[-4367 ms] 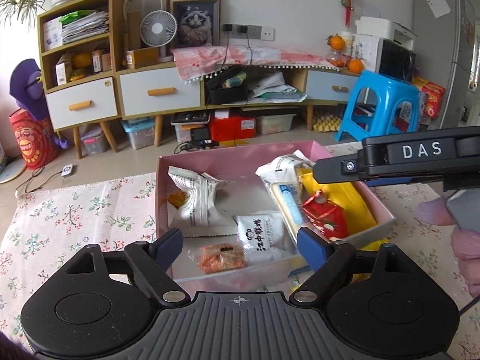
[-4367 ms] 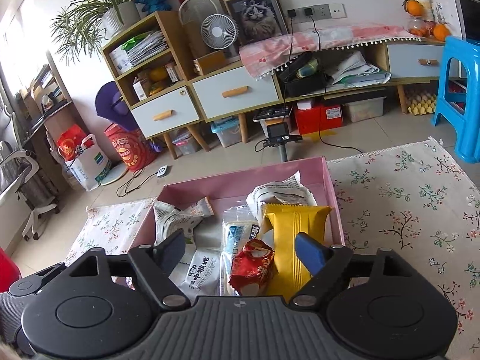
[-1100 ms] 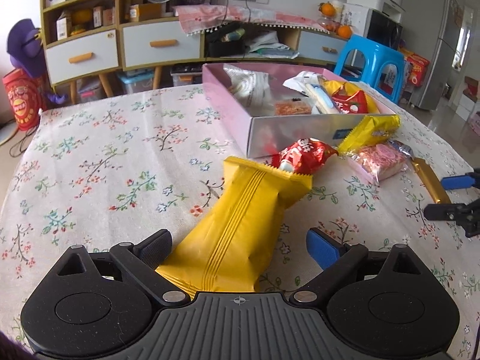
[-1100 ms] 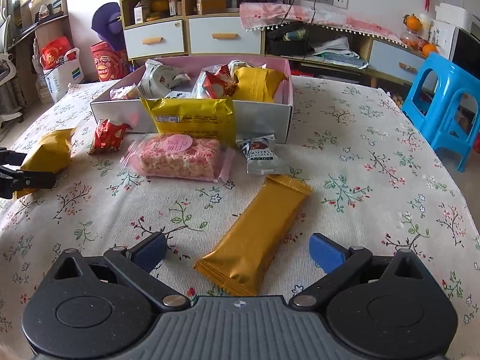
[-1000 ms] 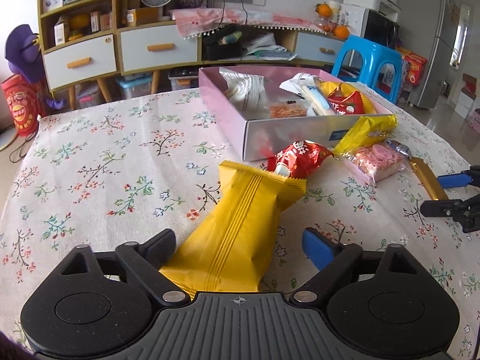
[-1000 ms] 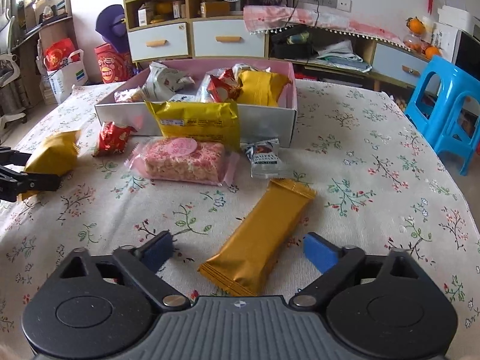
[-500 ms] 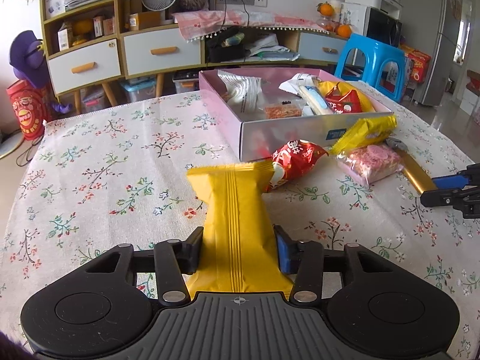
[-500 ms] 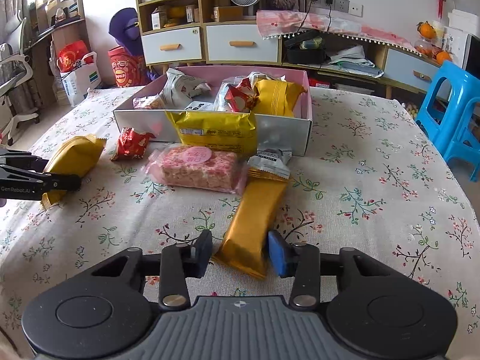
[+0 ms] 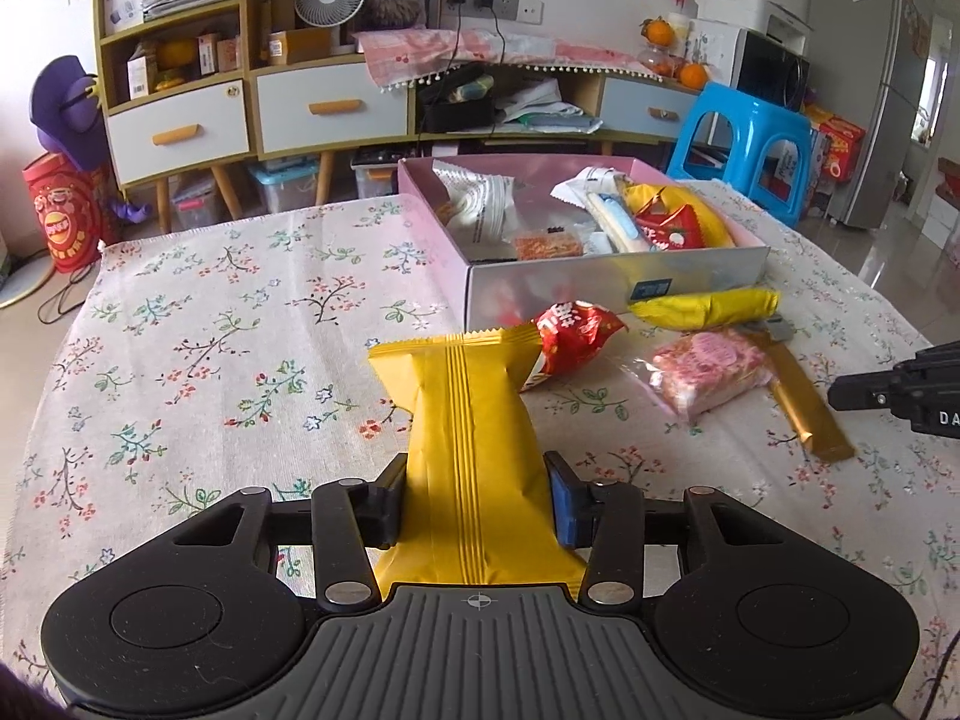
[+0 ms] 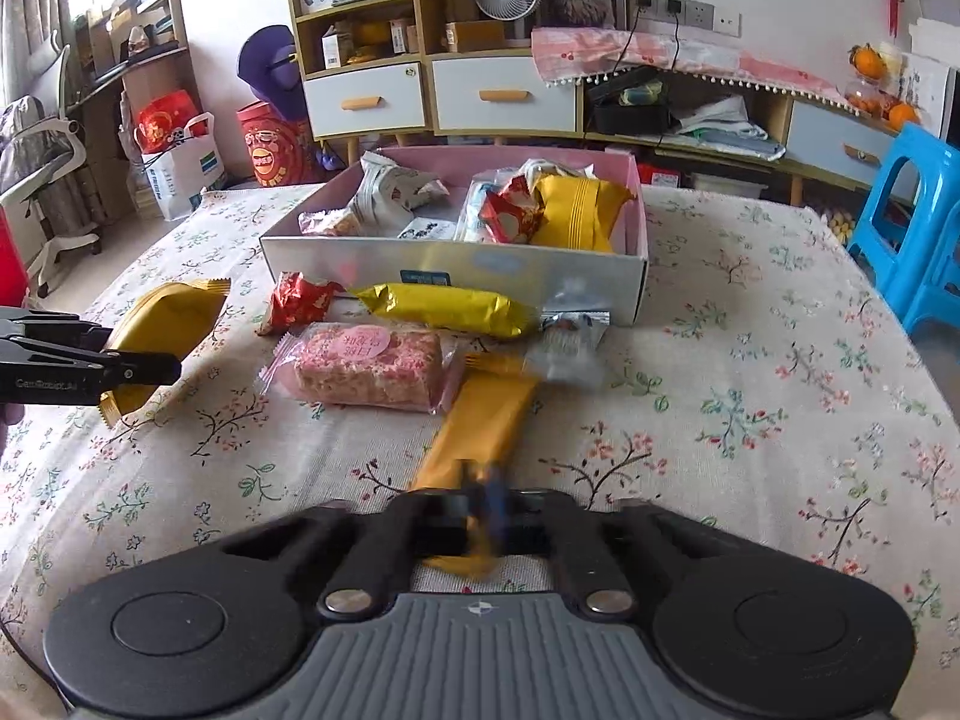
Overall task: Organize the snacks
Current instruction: 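Grasp the large yellow pillow bag with the left tool while the right tool grasps the gold bar, then carry the yellow bag and gold bar over the box and open both tools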
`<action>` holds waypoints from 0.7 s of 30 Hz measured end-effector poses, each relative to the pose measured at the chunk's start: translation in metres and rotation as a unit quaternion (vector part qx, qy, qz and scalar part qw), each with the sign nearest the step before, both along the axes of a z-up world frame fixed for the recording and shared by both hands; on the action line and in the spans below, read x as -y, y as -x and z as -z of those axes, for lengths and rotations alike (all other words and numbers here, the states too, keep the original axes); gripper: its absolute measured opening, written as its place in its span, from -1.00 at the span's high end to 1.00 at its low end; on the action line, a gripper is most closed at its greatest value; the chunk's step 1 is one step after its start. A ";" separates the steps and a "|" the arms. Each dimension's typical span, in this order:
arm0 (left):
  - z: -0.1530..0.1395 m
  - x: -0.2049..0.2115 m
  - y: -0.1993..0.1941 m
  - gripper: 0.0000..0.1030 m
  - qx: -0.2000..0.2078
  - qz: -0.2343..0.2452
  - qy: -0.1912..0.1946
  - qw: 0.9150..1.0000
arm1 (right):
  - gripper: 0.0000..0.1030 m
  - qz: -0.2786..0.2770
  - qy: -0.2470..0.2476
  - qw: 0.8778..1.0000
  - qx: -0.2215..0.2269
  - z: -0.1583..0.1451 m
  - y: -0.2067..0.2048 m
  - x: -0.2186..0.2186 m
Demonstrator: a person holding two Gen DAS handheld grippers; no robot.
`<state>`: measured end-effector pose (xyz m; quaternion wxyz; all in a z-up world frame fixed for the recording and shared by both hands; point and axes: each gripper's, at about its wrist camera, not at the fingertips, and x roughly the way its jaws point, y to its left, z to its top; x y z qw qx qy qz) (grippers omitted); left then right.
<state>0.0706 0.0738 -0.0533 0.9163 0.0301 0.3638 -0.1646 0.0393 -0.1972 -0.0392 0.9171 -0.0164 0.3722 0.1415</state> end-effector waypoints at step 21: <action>-0.001 0.025 0.014 0.18 -0.034 0.009 0.006 0.999 | 0.11 -0.008 0.029 0.999 -0.019 0.015 -0.019 -0.025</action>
